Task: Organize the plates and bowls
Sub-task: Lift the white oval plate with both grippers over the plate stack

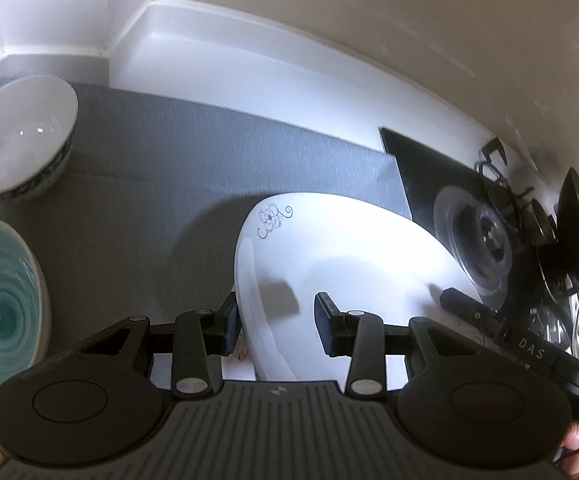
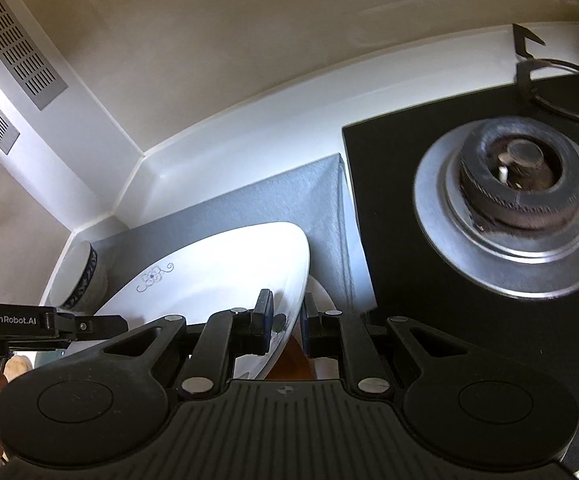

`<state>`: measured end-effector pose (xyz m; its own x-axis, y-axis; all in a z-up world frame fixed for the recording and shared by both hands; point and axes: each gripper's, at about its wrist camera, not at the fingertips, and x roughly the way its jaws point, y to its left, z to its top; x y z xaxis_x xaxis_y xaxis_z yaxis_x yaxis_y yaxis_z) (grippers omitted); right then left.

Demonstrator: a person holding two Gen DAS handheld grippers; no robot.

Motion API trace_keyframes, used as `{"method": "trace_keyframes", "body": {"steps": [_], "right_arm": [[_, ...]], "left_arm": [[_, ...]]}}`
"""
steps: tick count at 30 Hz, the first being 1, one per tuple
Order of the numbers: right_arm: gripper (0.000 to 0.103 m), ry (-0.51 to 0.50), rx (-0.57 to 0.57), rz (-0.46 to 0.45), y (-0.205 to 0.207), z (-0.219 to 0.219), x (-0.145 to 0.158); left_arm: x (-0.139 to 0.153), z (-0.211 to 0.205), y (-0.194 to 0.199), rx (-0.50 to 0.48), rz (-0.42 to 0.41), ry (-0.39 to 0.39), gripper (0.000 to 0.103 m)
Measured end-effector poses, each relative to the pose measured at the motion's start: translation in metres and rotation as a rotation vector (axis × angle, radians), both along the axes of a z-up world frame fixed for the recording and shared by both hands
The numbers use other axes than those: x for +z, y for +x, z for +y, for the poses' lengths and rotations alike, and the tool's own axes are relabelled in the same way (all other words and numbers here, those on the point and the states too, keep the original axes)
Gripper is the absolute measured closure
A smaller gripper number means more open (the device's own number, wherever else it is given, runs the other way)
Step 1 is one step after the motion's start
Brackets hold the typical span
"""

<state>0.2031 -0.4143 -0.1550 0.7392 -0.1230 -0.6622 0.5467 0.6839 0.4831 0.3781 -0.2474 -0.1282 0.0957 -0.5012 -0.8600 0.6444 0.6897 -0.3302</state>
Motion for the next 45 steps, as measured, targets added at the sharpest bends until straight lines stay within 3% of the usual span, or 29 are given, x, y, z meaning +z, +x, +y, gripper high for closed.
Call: {"method": "trace_keyframes", "body": {"steps": [18,36,38,45], "right_arm": [[0.087,-0.035,-0.009,-0.022,-0.019,0.013,-0.017],[0.084,-0.083,0.032,-0.010,-0.026,0.021,-0.023],[0.083,-0.095,0.042,-0.014,-0.027,0.023,-0.023],[0.081,-0.122,0.078,-0.007,-0.026,0.026,-0.023]], "left_arm": [[-0.033,-0.026,0.006,-0.066,0.001,0.065,0.060],[-0.045,-0.049,0.029,-0.084,-0.003,0.074,0.060],[-0.033,-0.028,0.000,-0.091,-0.017,0.074,0.060],[-0.026,-0.016,-0.004,-0.112,-0.034,0.082,0.060]]}}
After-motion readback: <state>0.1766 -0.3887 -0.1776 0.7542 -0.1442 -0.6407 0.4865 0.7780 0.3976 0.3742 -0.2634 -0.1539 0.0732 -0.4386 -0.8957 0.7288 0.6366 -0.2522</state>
